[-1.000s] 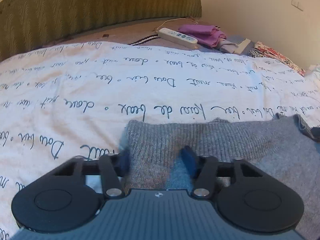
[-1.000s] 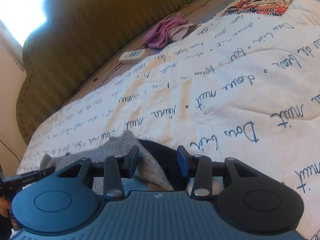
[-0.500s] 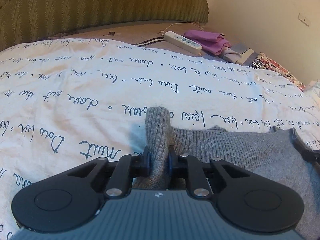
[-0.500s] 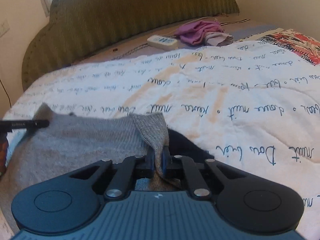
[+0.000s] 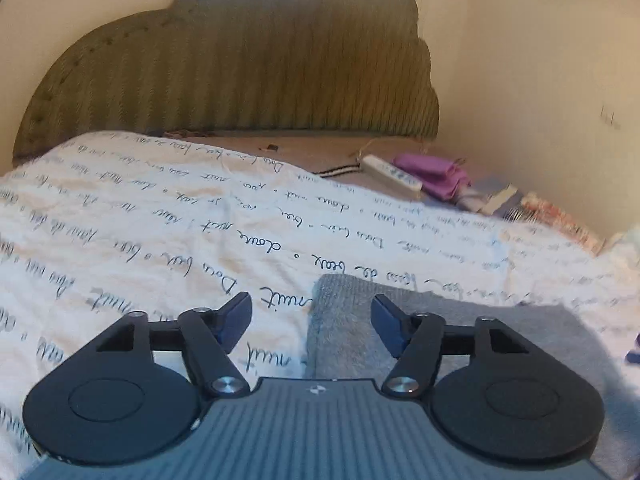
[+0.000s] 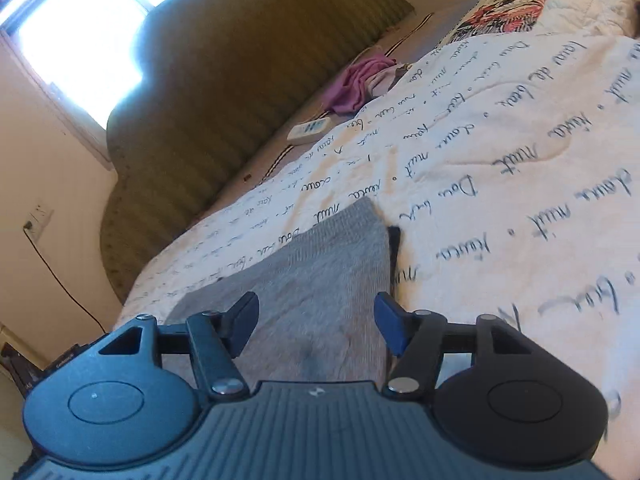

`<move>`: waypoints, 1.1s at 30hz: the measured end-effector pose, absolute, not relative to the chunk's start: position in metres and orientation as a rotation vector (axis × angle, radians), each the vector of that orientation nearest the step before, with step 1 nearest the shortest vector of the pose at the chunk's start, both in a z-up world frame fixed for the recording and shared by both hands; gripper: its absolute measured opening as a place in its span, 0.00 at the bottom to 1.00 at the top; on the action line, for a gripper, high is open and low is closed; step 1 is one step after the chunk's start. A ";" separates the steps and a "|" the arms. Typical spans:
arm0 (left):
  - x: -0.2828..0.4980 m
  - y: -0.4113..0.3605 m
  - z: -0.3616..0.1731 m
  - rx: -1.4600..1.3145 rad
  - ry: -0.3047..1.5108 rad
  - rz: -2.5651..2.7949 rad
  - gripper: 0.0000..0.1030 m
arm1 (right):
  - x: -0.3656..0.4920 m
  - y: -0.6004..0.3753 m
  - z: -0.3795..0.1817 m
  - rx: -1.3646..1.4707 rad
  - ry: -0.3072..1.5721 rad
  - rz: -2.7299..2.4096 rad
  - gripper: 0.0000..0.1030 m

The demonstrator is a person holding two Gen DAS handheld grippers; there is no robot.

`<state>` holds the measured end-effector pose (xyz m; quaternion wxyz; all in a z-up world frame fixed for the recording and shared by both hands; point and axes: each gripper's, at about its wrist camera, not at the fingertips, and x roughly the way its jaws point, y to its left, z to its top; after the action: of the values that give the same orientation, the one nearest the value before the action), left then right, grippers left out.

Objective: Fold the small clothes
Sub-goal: 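Grasp the folded grey bundle edge with both tools and fold it over again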

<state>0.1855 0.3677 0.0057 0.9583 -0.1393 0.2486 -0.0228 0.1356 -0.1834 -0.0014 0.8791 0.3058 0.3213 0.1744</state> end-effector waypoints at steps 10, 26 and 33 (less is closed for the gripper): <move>0.043 0.414 -0.041 -0.985 0.623 -0.231 0.87 | 0.034 -0.206 -0.051 0.993 0.828 0.365 0.62; 0.104 0.391 -0.069 -1.230 0.758 -0.223 0.93 | 0.094 -0.147 -0.057 0.945 0.753 0.265 0.71; 0.090 0.385 -0.052 -1.010 0.916 -0.178 0.92 | 0.087 -0.155 -0.062 0.964 0.764 0.283 0.69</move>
<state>0.0896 0.3854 -0.0520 0.7728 -0.4660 0.4229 -0.0822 0.0873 -0.1549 -0.0622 0.8074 0.4504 0.3573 0.1323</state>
